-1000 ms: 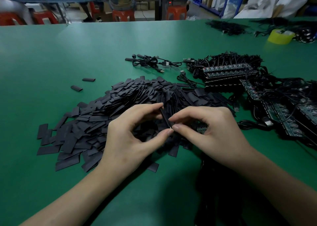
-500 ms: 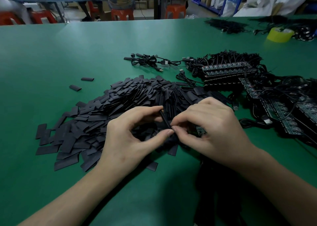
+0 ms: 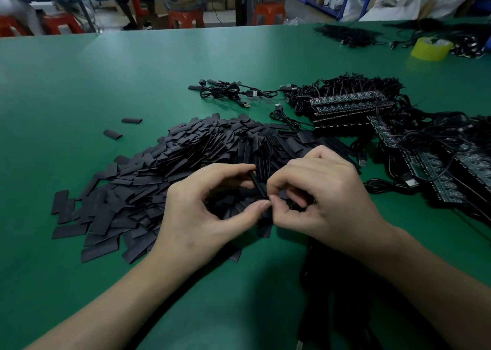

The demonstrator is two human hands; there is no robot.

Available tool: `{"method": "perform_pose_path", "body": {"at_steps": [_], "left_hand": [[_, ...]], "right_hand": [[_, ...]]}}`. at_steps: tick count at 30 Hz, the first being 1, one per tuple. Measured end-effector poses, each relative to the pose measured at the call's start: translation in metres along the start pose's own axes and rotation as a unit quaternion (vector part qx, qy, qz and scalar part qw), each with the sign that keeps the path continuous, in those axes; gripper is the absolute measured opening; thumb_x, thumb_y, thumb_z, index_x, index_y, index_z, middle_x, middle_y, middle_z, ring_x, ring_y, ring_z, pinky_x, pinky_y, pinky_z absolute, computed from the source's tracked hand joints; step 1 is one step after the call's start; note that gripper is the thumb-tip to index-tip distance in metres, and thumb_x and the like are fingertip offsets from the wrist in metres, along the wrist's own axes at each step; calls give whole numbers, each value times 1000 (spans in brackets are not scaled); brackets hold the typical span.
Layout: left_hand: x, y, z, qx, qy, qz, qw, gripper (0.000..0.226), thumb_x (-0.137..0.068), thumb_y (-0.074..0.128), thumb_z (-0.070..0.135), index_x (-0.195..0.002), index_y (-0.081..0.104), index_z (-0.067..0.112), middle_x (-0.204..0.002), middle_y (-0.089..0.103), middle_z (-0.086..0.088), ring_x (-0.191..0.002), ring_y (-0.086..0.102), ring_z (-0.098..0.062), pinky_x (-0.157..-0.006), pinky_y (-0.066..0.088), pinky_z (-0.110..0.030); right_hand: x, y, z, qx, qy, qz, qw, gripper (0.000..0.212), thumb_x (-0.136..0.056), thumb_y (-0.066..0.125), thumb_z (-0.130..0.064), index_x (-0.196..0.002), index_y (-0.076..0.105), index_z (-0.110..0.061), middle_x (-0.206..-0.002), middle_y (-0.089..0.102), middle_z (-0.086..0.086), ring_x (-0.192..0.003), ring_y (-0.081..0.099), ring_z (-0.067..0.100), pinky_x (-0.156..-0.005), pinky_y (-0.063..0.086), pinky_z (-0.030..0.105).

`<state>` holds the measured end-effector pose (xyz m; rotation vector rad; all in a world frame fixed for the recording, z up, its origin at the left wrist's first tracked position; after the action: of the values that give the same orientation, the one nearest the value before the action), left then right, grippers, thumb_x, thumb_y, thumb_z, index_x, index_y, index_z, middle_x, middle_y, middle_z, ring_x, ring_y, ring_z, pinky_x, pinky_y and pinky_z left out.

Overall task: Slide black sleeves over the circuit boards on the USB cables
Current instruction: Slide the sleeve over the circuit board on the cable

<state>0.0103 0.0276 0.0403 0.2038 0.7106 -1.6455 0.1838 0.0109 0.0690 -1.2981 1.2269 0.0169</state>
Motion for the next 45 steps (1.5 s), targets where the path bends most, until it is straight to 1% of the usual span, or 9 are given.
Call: {"method": "perform_pose_path", "body": {"at_steps": [6, 10, 13, 19, 24, 27, 31, 37, 45], "left_hand": [[0, -1, -2, 2, -24, 17, 1000, 44, -75, 84, 19, -118, 73, 13, -102, 77, 4, -97, 75, -12, -89, 57, -24], [-1, -4, 2, 6, -12, 28, 1000, 46, -77, 82, 30, -119, 73, 14, -102, 77, 7, -97, 74, -11, -90, 55, -21], [0, -4, 3, -6, 2, 34, 999, 46, -76, 85, 21, -119, 72, 12, -104, 76, 5, -97, 74, -10, -89, 56, -23], [-1, -6, 5, -31, 34, 42, 998, 45, -77, 83, 14, -119, 72, 10, -105, 75, 2, -98, 73, -12, -90, 56, -24], [-1, -5, 5, -22, 50, 22, 998, 49, -83, 79, 24, -128, 68, 9, -117, 72, -1, -109, 70, -19, -96, 53, -27], [-1, -5, 2, -11, 39, 19, 999, 55, -83, 79, 30, -133, 65, 11, -123, 70, -3, -114, 68, -22, -99, 52, -31], [-1, -7, 1, -36, 53, 25, 998, 49, -83, 82, 32, -124, 69, 10, -116, 71, -1, -110, 69, -20, -96, 53, -32], [-4, -13, 5, -120, 79, 34, 989, 43, -82, 79, 36, -114, 73, 8, -108, 71, 1, -104, 68, -12, -92, 48, -21], [-3, -10, 5, -152, 77, 13, 985, 40, -82, 78, 41, -106, 75, 9, -103, 72, 1, -100, 68, -14, -88, 50, -26]], "right_hand": [[1, 2, -4, -3, 8, 13, 1000, 6, -79, 69, -9, -76, 68, -15, -61, 45, -8, -57, 44, 14, -66, 43, 41], [1, 2, 4, -48, 70, 12, 996, 6, -83, 71, -13, -82, 67, -18, -65, 52, -8, -61, 52, 12, -69, 46, 41], [2, 3, 7, -102, 117, -6, 988, 3, -85, 67, -22, -88, 68, -22, -70, 59, -10, -66, 59, 12, -69, 50, 38], [3, 12, 5, -113, 136, -63, 982, 19, -87, 60, -35, -96, 73, -24, -83, 68, -17, -81, 64, 6, -78, 51, 32], [6, 15, 6, -137, 150, -60, 977, 14, -88, 59, -35, -88, 70, -26, -73, 65, -15, -73, 62, 12, -71, 47, 25], [5, 14, 6, -145, 146, -41, 978, 13, -88, 59, -31, -87, 70, -23, -70, 63, -11, -70, 60, 12, -70, 45, 20], [6, 16, 7, -164, 149, -38, 975, 10, -89, 60, -28, -88, 69, -23, -71, 63, -6, -66, 61, 15, -63, 46, 34], [4, 9, 7, -162, 130, -8, 978, 10, -91, 66, -21, -97, 74, -20, -78, 69, -10, -77, 67, 8, -74, 52, 27], [1, -2, 2, -57, 14, 32, 998, 2, -91, 77, -17, -92, 78, -15, -81, 71, -8, -76, 65, 11, -81, 48, 41]]}}
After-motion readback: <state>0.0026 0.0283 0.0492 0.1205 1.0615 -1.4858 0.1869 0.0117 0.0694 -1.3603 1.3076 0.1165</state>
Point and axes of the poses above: each hand's wrist, its own x-axis away from the middle knuckle, its own y-axis out of the palm, z = x × y, the point moved 5 cm from there along -x, towards the middle knuckle
